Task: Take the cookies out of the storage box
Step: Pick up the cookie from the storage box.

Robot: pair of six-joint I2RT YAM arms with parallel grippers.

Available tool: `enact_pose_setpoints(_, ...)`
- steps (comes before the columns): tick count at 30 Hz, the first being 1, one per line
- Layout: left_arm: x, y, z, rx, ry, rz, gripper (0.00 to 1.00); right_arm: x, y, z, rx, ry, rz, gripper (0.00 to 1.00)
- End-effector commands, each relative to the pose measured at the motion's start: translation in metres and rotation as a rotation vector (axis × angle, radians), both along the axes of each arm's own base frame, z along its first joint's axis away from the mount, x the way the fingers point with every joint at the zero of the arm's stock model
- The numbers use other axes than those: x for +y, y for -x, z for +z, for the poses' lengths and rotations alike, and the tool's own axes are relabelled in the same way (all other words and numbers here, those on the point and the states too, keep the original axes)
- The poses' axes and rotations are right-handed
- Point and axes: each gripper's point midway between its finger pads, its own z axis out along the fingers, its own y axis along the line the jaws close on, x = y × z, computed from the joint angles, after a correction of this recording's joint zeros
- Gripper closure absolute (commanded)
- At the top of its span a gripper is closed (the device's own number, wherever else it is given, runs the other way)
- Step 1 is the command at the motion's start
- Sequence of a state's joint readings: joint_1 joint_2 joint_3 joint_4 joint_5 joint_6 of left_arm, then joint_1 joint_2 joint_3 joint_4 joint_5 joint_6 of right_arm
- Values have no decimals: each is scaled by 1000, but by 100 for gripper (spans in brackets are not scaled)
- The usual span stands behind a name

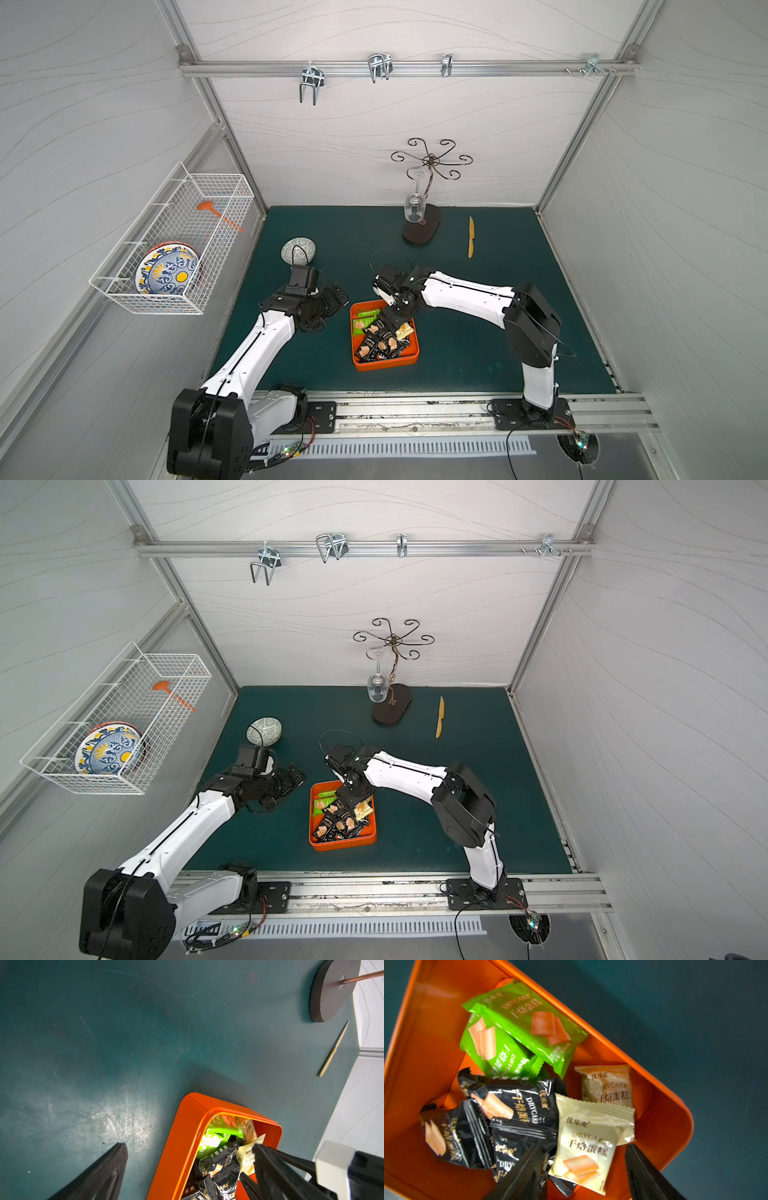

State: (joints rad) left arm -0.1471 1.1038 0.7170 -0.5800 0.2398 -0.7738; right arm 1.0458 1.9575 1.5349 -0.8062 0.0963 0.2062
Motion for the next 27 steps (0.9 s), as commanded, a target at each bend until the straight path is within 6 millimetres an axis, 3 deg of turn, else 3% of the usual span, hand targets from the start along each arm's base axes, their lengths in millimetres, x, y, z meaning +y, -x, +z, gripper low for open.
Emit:
enact_pose_setpoints(1, -1, 0, 5, -22, -11, -18, 2, -8, 3, -11, 11, 67, 5, 32)
enact_pose_setpoints(16, 2, 0, 8, -26, -29, -22, 2, -3, -2, -27, 16, 89, -21, 39)
enact_pose_setpoints(27, 2, 0, 7, -28, -32, -22, 2, -2, -2, -23, 13, 78, -32, 50)
